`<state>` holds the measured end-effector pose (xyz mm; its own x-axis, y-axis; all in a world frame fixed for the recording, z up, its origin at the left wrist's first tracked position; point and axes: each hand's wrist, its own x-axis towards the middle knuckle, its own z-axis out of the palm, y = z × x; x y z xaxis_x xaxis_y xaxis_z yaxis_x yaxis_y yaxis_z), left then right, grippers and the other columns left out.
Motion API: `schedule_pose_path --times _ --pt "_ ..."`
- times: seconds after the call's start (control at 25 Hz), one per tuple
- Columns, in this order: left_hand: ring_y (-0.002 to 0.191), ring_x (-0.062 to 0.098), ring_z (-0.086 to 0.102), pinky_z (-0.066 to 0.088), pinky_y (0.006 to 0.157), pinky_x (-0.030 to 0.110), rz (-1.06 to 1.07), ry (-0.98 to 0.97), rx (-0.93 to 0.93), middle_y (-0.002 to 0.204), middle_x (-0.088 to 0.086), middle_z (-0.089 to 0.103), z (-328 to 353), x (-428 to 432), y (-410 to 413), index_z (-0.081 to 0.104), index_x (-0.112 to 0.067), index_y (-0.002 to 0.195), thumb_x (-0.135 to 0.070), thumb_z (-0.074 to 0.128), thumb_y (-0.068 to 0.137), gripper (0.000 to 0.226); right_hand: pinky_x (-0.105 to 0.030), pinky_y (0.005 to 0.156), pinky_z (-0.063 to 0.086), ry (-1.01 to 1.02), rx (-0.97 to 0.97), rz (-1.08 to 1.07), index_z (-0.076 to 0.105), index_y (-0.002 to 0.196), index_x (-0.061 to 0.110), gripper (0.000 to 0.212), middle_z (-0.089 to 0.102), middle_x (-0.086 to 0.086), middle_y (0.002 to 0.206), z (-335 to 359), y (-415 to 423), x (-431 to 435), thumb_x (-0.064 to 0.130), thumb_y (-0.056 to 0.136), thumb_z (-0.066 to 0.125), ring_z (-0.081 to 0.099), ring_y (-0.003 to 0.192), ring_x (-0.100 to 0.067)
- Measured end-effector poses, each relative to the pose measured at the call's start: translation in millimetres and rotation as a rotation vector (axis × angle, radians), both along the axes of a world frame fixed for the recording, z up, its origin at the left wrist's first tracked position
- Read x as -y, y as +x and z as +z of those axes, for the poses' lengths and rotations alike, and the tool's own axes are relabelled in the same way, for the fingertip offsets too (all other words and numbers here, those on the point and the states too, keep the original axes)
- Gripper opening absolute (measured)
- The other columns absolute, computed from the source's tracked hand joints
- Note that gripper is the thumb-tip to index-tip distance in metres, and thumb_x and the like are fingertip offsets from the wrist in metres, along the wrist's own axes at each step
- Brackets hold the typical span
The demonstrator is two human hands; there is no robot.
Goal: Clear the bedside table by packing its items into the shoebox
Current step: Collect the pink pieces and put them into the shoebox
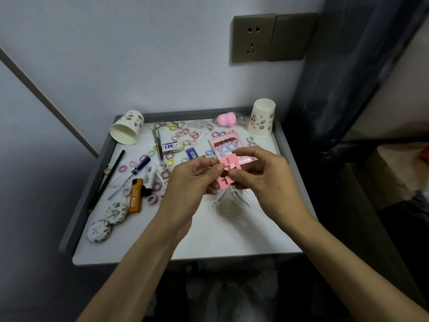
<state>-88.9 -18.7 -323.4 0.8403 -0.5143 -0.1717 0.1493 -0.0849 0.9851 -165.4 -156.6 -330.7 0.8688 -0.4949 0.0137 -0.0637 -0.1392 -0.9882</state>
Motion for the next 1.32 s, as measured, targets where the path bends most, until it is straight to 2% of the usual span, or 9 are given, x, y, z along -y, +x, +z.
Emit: schedule_pose_path --times 0.16,0.36,0.6,0.76,0.88,0.96,1.08,1.2,1.32 --pt "0.066 0.014 0.064 0.057 0.065 0.024 -0.027 -0.034 -0.058 0.082 0.009 0.075 -1 1 2 0.074 -0.01 0.097 -0.015 0.066 0.092 0.01 -0.039 0.076 0.06 -0.028 -0.002 -0.027 0.072 0.112 0.015 0.03 0.075 0.0 0.084 -2 1 3 0.013 0.082 0.074 0.073 0.074 -0.014" --pt "0.06 0.017 0.065 0.056 0.06 0.023 -0.058 -0.068 -0.11 0.08 0.011 0.074 -3 3 4 0.076 -0.01 0.094 -0.018 0.067 0.091 0.012 -0.03 0.072 0.058 -0.192 0.016 -0.019 0.075 0.108 0.02 0.024 0.073 0.007 0.089 2 -3 2 0.017 0.085 0.072 0.071 0.072 -0.008" --pt "0.057 0.017 0.065 0.056 0.057 0.023 -0.032 -0.094 -0.148 0.079 0.012 0.073 -3 7 4 0.075 -0.011 0.096 -0.019 0.069 0.089 0.012 -0.037 0.082 0.055 -0.392 0.013 0.008 0.071 0.116 0.017 0.029 0.065 0.003 0.096 2 -4 4 0.016 0.087 0.069 0.066 0.086 -0.013" --pt "0.056 0.017 0.066 0.055 0.056 0.022 -0.029 -0.092 -0.146 0.083 0.013 0.074 -4 11 3 0.076 -0.01 0.097 -0.02 0.069 0.089 0.015 -0.035 0.084 0.055 -0.399 0.002 0.021 0.07 0.118 0.017 0.03 0.065 0.003 0.098 4 -7 7 0.014 0.088 0.069 0.065 0.088 -0.012" --pt "0.056 0.016 0.065 0.054 0.055 0.021 -0.031 -0.091 -0.139 0.081 0.013 0.074 -5 15 1 0.078 -0.011 0.096 -0.021 0.07 0.088 0.015 -0.033 0.079 0.057 -0.366 -0.008 -0.028 0.068 0.119 0.018 0.033 0.067 0.006 0.096 6 -11 9 0.015 0.086 0.071 0.068 0.081 -0.009" --pt "0.056 0.016 0.066 0.054 0.055 0.021 -0.034 -0.102 -0.135 0.079 0.013 0.074 -3 18 -1 0.078 -0.012 0.094 -0.021 0.07 0.088 0.014 -0.03 0.075 0.059 -0.342 -0.011 -0.068 0.067 0.117 0.018 0.034 0.068 0.009 0.095 8 -16 9 0.018 0.084 0.074 0.068 0.078 -0.006" --pt "0.059 0.016 0.068 0.054 0.055 0.02 -0.013 -0.117 -0.131 0.08 0.011 0.075 1 22 -7 0.078 -0.012 0.093 -0.019 0.069 0.088 0.012 -0.018 0.077 0.056 -0.474 0.008 -0.053 0.068 0.113 0.017 0.041 0.067 0.008 0.102 14 -26 6 0.027 0.075 0.081 0.067 0.08 -0.002" --pt "0.062 0.017 0.069 0.054 0.056 0.02 -0.017 -0.1 -0.093 0.086 0.012 0.077 9 26 -19 0.076 -0.009 0.098 -0.019 0.067 0.09 0.015 -0.01 0.082 0.051 -0.584 0.031 -0.043 0.066 0.118 0.014 0.053 0.06 0.005 0.109 21 -38 7 0.025 0.071 0.084 0.064 0.082 -0.004" --pt "0.064 0.021 0.072 0.054 0.056 0.02 -0.039 -0.084 -0.055 0.087 0.013 0.077 28 31 -34 0.076 -0.009 0.099 -0.02 0.067 0.091 0.017 0.0 0.081 0.044 -0.64 0.057 -0.039 0.064 0.124 0.014 0.058 0.056 0.008 0.109 38 -57 13 0.027 0.071 0.084 0.059 0.079 0.003"
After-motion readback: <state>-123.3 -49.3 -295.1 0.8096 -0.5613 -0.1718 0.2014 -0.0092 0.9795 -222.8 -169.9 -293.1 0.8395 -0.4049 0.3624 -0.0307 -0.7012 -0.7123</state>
